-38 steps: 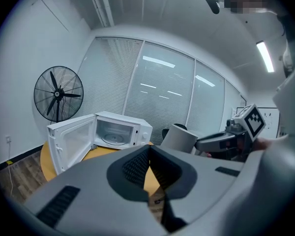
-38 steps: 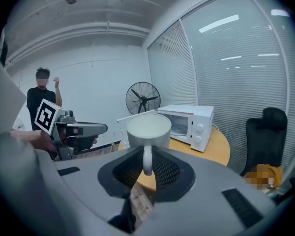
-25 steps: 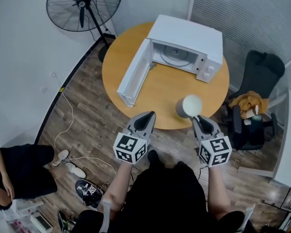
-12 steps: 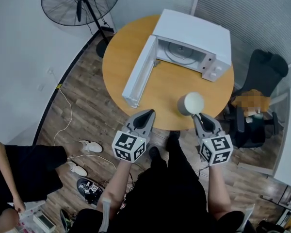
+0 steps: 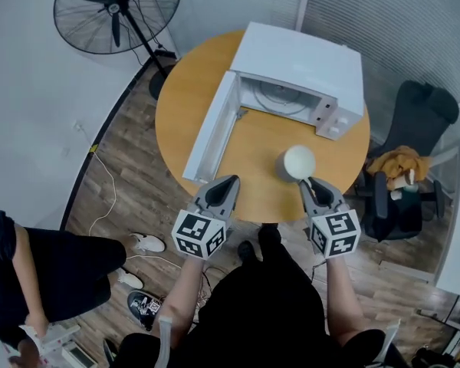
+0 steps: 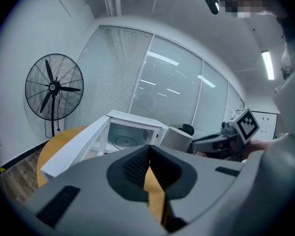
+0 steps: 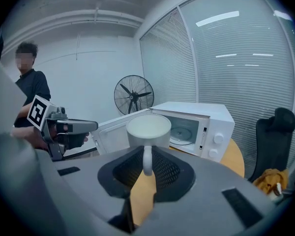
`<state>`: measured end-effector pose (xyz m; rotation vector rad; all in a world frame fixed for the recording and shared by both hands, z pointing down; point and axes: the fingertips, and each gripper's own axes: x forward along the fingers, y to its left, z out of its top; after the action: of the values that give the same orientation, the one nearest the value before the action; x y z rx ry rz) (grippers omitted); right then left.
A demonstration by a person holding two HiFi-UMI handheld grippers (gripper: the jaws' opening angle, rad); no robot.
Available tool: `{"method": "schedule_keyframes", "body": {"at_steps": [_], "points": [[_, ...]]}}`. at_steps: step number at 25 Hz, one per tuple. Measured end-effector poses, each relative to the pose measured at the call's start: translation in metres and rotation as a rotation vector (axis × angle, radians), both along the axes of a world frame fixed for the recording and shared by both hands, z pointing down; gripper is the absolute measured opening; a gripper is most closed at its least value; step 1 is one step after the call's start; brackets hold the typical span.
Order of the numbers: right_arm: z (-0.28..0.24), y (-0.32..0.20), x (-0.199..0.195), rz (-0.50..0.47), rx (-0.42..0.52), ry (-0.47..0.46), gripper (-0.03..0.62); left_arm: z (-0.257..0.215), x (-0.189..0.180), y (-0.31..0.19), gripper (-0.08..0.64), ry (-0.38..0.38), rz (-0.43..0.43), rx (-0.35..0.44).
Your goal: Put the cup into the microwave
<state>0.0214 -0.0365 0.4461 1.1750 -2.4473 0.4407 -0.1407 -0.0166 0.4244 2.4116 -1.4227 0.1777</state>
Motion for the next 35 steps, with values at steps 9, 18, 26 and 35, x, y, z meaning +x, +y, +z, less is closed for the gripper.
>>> {"method": "schedule_keyframes", "body": {"at_steps": [9,18,26,35], "points": [[0.018,-0.067,0.011,-0.027,-0.006,0.029,0.058,0.002,0.014,-0.061,-0.005,-0.026,-0.031,-0.013],[0.040,-0.115,0.023,-0.067,-0.025,0.047,0.058,0.007,0.036,-0.105,-0.005,-0.048,-0.052,-0.026],[0.059,-0.141,0.031,-0.074,-0.042,0.066,0.058,0.019,0.047,-0.121,-0.005,-0.065,-0.064,-0.054],[0.082,-0.164,0.024,-0.050,-0.061,0.089,0.058,0.031,0.046,-0.131,-0.005,-0.061,-0.046,-0.079]]}}
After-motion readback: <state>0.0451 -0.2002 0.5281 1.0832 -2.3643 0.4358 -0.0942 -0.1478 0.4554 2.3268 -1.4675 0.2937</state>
